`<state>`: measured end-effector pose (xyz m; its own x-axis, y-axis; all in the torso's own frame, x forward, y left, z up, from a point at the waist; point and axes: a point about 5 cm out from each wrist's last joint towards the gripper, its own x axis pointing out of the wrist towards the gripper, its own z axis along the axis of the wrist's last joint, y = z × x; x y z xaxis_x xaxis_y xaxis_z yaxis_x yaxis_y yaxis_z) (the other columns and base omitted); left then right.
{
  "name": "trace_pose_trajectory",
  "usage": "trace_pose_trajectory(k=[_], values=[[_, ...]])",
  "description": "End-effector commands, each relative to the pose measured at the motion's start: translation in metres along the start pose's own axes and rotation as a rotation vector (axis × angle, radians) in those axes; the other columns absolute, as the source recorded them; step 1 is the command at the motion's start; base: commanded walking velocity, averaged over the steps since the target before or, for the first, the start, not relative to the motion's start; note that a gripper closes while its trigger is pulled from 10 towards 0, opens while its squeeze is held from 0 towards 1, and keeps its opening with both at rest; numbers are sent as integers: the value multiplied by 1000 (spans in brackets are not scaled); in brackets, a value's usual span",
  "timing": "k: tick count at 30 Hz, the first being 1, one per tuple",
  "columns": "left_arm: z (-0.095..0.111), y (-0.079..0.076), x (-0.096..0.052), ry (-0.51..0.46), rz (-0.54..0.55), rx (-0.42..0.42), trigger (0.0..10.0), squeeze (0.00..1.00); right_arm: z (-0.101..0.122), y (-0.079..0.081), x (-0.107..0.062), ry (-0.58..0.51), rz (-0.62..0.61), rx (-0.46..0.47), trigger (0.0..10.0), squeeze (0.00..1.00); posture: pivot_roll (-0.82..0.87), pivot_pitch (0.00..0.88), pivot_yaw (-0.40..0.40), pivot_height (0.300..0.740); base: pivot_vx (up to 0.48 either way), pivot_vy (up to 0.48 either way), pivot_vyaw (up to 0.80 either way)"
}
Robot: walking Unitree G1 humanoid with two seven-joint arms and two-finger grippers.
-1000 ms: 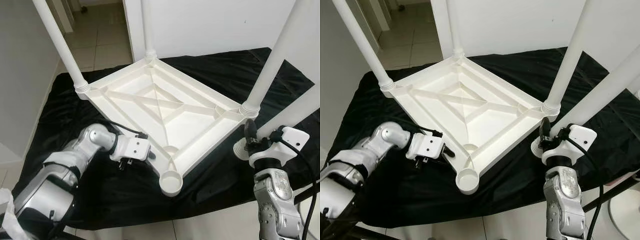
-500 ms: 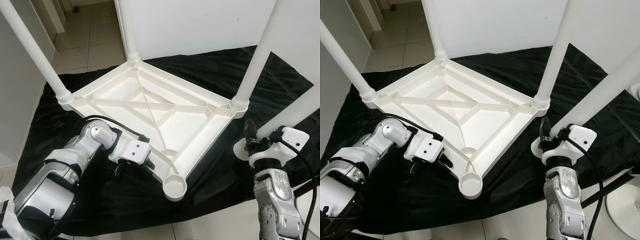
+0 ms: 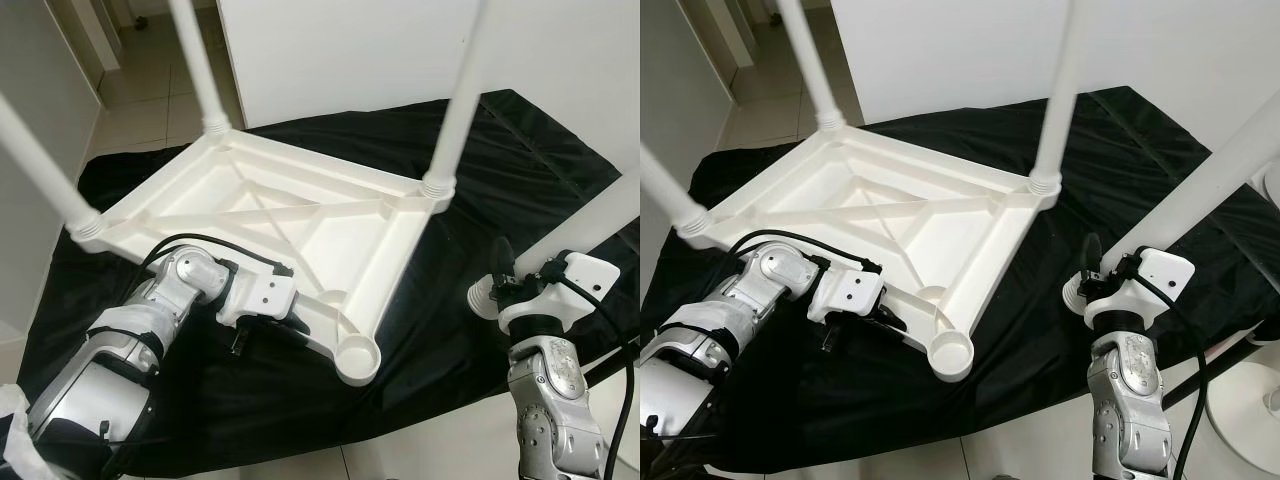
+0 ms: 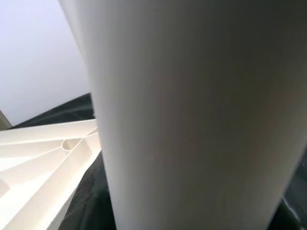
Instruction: Building children table
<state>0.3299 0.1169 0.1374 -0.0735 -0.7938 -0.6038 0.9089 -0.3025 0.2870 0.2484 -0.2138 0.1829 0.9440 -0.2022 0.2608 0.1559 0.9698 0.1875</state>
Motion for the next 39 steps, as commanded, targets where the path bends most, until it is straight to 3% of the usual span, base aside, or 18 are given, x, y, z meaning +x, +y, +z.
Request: trace_pose_trajectory(k=[1, 7, 9, 10, 12, 13, 14, 15, 20, 21, 22, 23, 26, 28, 35, 39], values=[[-31, 2, -15, 80, 370, -188, 0, 0, 2, 0, 2, -13, 2, 0, 10000, 0, -122, 50, 113, 740, 0, 0, 0], [-32, 8, -15, 68, 483, -235, 0, 0, 1, 2, 2, -13, 7, 5, 10000, 0, -116, 42, 111, 740, 0, 0, 0], [-30, 13, -12, 52, 575, -252, 78, 0, 0, 4, 4, -14, 13, 9, 10000, 0, -114, 38, 113, 740, 0, 0, 0], [-29, 14, -11, 40, 593, -254, 1412, 0, 0, 5, 4, -14, 14, 11, 10000, 0, -114, 38, 113, 740, 0, 0, 0], [-27, 14, -10, 29, 600, -254, 1608, 0, 0, 5, 5, -15, 15, 12, 10000, 0, -112, 35, 111, 740, 0, 0, 0], [-27, 14, -9, 24, 597, -253, 7765, 0, 0, 6, 5, -15, 16, 13, 10000, 0, -112, 35, 111, 740, 0, 0, 0], [-25, 14, -8, 16, 595, -244, 7765, 0, -1, 6, 5, -15, 17, 15, 10000, 0, -109, 33, 110, 740, 0, 0, 0], [-22, 14, -7, 8, 591, -222, 10000, 0, -1, 7, 5, -14, 20, 16, 10000, 0, -108, 31, 110, 740, 0, 0, 0], [-17, 15, -8, -13, 586, -193, 10000, 0, -2, 8, 5, -12, 26, 18, 10000, 0, -103, 28, 108, 740, 0, 0, 0], [-15, 17, -10, -34, 597, -198, 10000, 616, -2, 8, 5, -11, 27, 18, 10000, 0, -102, 28, 109, 740, 0, 0, 0], [-13, 19, -11, -50, 604, -203, 10000, 616, -2, 8, 6, -11, 28, 18, 10000, 0, -102, 28, 109, 740, 0, 0, 0], [-12, 20, -14, -54, 615, -200, 10000, 1000, -3, 8, 6, -11, 29, 17, 10000, 0, -102, 27, 109, 740, 0, 0, 0], [-11, 21, -18, -52, 630, -197, 10000, 1000, -2, 8, 6, -12, 30, 15, 10000, 0, -101, 27, 107, 740, 0, 0, 0], [-10, 24, -26, -73, 650, -210, 10000, 0, -3, 7, 6, -11, 31, 14, 10000, 0, -101, 26, 109, 740, 0, 0, 0], [-13, 23, -39, -80, 676, -247, 10000, 0, -3, 7, 5, -9, 34, 12, 10000, 0, -97, 26, 104, 740, 0, 0, 0], [-21, 20, -45, -24, 721, -277, 10000, 0, -4, 7, 6, -8, 38, 11, 10000, 0, -92, 25, 104, 740, 0, 0, 0]])
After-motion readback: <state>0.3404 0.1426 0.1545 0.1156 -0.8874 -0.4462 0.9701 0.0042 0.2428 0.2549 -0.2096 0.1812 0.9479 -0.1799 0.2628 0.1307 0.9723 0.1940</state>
